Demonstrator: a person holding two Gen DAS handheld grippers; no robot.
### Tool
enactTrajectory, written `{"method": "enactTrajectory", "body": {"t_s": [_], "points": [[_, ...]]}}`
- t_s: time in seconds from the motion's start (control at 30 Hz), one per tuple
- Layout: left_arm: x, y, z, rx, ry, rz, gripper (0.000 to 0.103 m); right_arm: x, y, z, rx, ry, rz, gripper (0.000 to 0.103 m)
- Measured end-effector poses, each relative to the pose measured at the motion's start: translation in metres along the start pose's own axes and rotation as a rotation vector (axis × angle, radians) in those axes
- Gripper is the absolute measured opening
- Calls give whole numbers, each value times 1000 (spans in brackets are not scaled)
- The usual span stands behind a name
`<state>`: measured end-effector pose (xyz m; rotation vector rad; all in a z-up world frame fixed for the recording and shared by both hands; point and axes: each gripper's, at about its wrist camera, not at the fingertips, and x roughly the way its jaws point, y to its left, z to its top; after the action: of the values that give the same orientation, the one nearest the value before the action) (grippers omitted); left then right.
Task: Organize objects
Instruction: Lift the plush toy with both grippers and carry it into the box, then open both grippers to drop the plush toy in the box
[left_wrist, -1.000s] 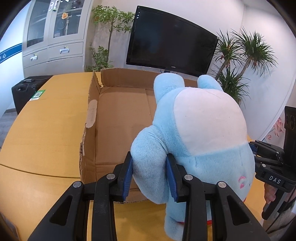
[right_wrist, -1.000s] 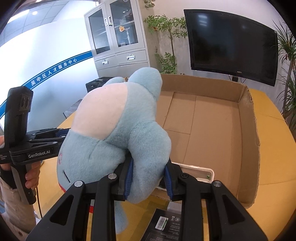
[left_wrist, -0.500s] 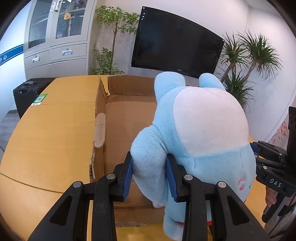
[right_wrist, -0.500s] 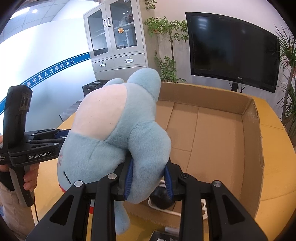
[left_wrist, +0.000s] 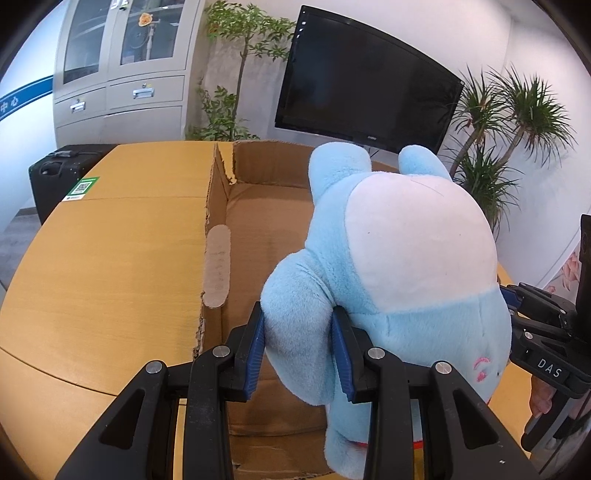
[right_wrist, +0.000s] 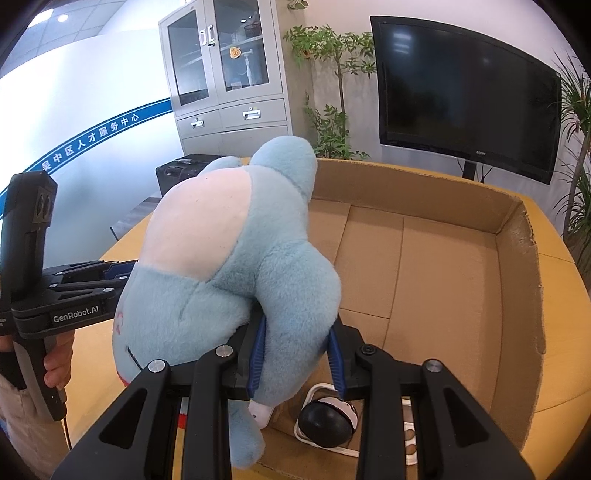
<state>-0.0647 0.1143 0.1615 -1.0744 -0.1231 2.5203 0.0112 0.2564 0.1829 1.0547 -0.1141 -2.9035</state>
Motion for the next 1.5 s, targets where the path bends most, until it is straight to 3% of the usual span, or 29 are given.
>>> {"method": "enactTrajectory", "body": {"t_s": [1.33,1.37,1.43,1.47,1.5], "points": [[69,27,-19,-34,78,144,34,65,-1,-21,9,121,-24,30],[67,27,-19,-32,71,157,35,65,-1,-21,5,119,-31,31],[57,25,-18,-32,37,177,43,62,-3,-22,1,115,-34,43],[50,27,-16,-42,14,159,56,59,-4,-23,4,116,-45,63],[42,27,-15,-49,-7,140,72,56,-4,-23,13,110,-51,73]]}}
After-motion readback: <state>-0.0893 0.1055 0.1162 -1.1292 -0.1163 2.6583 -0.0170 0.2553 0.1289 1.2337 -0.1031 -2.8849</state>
